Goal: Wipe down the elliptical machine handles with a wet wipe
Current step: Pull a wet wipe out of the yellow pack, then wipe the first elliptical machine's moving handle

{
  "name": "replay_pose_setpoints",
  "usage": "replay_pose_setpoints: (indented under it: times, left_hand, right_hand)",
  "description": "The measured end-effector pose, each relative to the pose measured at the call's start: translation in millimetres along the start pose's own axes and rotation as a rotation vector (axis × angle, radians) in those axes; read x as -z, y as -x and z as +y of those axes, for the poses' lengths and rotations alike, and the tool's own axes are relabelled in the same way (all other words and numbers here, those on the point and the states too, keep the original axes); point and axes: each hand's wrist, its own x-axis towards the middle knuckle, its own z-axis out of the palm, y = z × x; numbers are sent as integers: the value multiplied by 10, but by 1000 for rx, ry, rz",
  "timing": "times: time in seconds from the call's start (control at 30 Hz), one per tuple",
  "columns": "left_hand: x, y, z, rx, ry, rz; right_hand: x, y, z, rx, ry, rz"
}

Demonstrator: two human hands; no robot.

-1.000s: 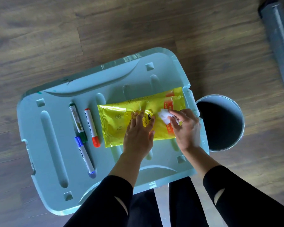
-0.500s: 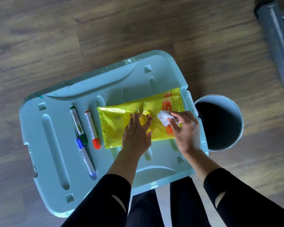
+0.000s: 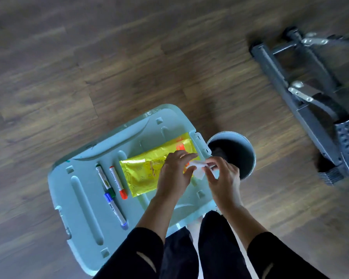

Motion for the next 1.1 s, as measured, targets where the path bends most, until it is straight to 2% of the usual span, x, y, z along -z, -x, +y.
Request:
replay_pose_setpoints:
  times: [0.23, 0.47, 0.6, 0.8, 1.0, 1.1]
  left_hand:
    - [302, 209, 846, -227, -10, -128]
    - [229, 647, 1686, -411, -24, -263]
    - [-17, 919, 2162, -488, -37, -286]
    - [-502, 1489, 2904, -572, -72, -239]
    - [-1103, 2360, 3673, -650, -48, -272]
    - [-1442, 2854, 4049, -701, -7, -242]
  right_hand:
    - [905, 318, -425, -61, 34, 151]
    - [1812, 881, -463, -141, 123, 231]
    - [2311, 1361, -336, -224, 189, 248]
    - [3057, 2262, -21, -441, 346, 378]
    - [3920, 3290, 362, -581, 479, 457]
    - [4405, 3789, 623, -637, 503, 442]
